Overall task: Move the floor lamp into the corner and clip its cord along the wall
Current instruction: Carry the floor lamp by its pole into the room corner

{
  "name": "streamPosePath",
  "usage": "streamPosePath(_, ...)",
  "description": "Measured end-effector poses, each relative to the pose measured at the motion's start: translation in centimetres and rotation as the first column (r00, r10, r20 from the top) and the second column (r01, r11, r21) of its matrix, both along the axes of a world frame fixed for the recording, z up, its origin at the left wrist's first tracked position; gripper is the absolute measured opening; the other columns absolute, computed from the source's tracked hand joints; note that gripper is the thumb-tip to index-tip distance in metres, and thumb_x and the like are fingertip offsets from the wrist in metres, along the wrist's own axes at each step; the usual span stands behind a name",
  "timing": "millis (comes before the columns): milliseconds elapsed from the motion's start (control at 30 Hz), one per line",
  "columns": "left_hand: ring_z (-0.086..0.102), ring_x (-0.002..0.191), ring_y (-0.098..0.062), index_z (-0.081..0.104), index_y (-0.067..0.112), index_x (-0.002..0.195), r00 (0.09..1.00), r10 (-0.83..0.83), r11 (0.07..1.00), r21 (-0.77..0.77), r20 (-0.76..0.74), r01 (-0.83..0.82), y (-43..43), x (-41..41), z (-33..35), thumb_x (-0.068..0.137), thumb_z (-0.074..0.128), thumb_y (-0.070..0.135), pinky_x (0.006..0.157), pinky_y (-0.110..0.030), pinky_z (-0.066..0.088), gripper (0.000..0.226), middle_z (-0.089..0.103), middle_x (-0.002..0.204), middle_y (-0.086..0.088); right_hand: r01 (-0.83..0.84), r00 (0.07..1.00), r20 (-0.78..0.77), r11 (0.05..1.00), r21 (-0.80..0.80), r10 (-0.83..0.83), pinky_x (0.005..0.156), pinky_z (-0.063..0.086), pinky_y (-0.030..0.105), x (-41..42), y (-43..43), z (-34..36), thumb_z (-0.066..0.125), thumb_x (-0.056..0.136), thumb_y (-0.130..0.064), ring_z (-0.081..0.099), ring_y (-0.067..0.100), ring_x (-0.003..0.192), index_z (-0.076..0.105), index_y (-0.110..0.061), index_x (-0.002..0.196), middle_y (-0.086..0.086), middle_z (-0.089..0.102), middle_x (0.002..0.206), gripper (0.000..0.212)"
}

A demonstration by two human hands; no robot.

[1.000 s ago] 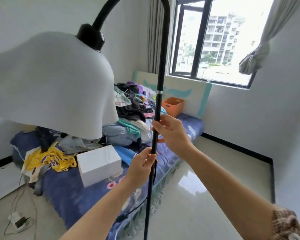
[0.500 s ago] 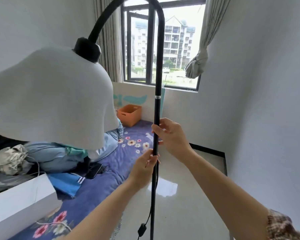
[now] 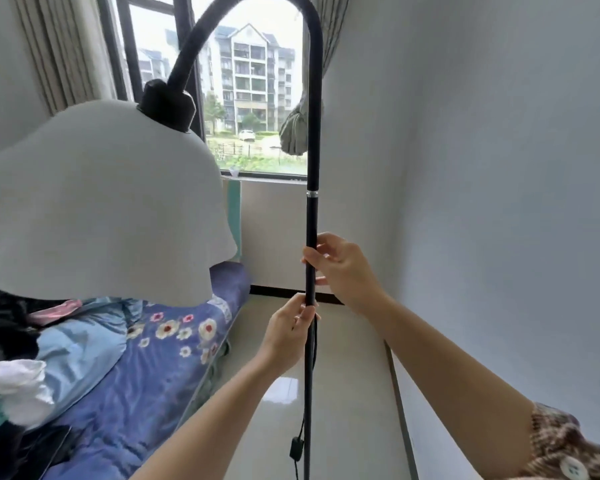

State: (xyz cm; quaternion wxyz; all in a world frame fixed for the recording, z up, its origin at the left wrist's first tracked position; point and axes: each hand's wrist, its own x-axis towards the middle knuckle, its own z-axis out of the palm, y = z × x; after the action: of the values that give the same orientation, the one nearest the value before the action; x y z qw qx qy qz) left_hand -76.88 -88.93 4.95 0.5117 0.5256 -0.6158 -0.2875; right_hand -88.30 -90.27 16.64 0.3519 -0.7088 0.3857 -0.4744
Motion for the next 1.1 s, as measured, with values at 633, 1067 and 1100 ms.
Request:
streamPosePath(633, 0.061, 0.074, -0.022, 0.055, 0.027, 0.089, 0.998, -0.053, 0.998, 0.035, 0.026, 0.052, -40.5, -9.3, 1.2, 0.096, 0.045, 0.029, 0.069, -0.034, 0.051, 0.013, 0.069, 0.082, 0.0, -0.008, 1.0, 0.016, 1.0, 0.01, 0.008, 0.077, 0.06, 0.039, -10.2, -40.7, 0.3, 0.059, 0.093, -0.023, 0.066, 0.021, 0.089, 0.064, -0.018, 0.091, 0.002, 0.067, 0.086, 0.007)
streamPosePath(1067, 0.062, 0.09, -0.028, 0.057, 0.019, 0.094, 0.991, -0.136, 0.984, 0.117, 0.0, 0.135, -67.2, -12.4, 1.6, 0.096, 0.045, 0.026, 0.086, -0.047, 0.053, 0.013, 0.068, 0.09, -0.006, 0.057, 0.998, 0.02, 0.998, 0.02, -0.057, 0.081, 0.058, 0.038, -13.1, -67.4, -0.4, 0.059, 0.092, -0.025, 0.066, 0.029, 0.099, 0.064, -0.026, 0.086, 0.001, 0.067, 0.086, 0.008)
streamPosePath(1100, 0.063, 0.09, -0.026, 0.057, 0.018, 0.095, 0.99, -0.142, 0.982, 0.123, 0.0, 0.14, -69.4, -12.5, 1.5, 0.096, 0.046, 0.025, 0.087, -0.047, 0.053, 0.013, 0.068, 0.091, -0.006, 0.068, 0.998, 0.015, 0.997, 0.022, -0.068, 0.081, 0.058, 0.038, -13.2, -69.5, -0.5, 0.059, 0.092, -0.025, 0.066, 0.029, 0.099, 0.064, -0.026, 0.086, 0.0, 0.066, 0.085, 0.008)
